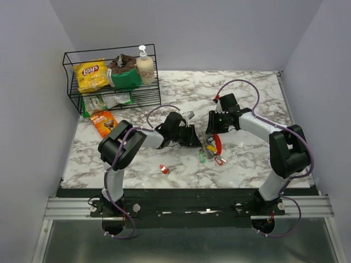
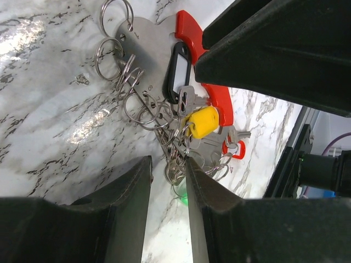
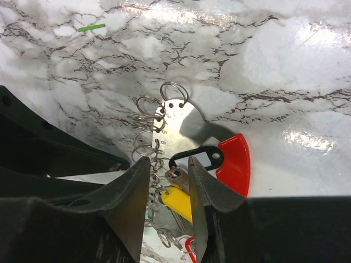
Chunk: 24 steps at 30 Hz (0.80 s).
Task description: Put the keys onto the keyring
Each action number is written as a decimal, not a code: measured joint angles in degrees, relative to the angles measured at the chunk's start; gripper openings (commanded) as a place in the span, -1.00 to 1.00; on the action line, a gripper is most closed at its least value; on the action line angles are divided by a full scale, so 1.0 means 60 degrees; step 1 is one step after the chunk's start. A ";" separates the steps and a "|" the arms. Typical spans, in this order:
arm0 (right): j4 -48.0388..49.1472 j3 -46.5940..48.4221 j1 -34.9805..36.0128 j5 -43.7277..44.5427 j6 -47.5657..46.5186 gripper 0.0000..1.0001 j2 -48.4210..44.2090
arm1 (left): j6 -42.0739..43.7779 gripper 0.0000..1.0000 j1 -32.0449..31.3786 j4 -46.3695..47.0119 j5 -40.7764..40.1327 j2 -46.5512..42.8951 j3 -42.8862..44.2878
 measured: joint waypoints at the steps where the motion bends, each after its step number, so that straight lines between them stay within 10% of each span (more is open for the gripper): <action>1: 0.0000 0.0000 0.0000 0.0000 0.0000 -0.15 0.0000 | -0.0025 -0.23 -0.0011 0.0004 -0.0004 0.0015 0.0004; 24: 0.0015 -0.0040 0.0000 -0.0044 -0.0102 -0.15 0.0000 | -0.1672 -0.17 0.0113 0.2648 0.0419 0.0499 -0.0787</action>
